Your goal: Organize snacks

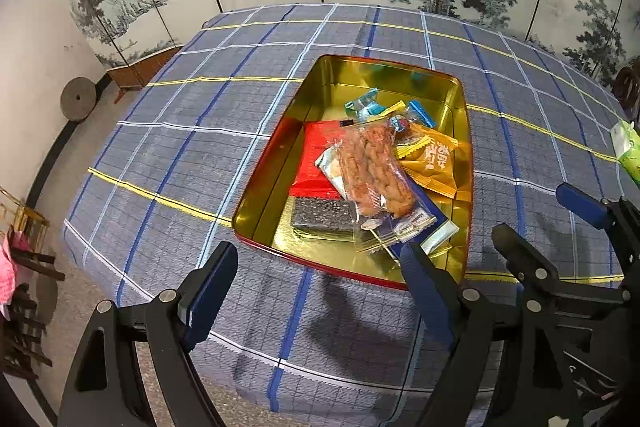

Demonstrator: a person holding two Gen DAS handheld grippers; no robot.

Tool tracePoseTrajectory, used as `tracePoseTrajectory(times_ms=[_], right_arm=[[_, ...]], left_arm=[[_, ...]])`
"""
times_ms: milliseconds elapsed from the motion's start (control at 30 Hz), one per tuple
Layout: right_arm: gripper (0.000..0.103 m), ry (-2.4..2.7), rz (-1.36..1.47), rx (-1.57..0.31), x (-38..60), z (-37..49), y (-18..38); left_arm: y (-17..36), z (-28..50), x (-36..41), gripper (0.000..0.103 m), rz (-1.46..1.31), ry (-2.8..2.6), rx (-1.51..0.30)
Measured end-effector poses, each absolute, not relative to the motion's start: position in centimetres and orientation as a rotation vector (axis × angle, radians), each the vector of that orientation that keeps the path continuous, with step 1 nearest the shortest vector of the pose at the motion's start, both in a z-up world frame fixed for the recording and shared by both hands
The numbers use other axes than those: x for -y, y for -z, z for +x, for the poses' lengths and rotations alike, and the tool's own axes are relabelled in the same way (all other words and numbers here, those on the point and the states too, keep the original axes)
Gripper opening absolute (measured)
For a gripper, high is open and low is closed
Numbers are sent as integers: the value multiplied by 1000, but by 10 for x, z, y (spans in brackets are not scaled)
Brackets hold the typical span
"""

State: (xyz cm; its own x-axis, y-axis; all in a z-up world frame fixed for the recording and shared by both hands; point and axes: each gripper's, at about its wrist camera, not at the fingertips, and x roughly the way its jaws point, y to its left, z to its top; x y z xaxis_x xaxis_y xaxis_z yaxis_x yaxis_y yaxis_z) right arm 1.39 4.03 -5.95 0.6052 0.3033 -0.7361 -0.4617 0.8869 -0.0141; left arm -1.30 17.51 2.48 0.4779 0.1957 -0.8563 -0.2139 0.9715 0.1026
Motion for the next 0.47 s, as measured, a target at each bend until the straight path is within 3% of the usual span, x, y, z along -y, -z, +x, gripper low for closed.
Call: tracePoseTrajectory(times_ms=[467], right_arm=[[83,-432,-209,-819,-37,17,62]], left_arm=[[-25,-14,-173,83,-29,-210,-1035]])
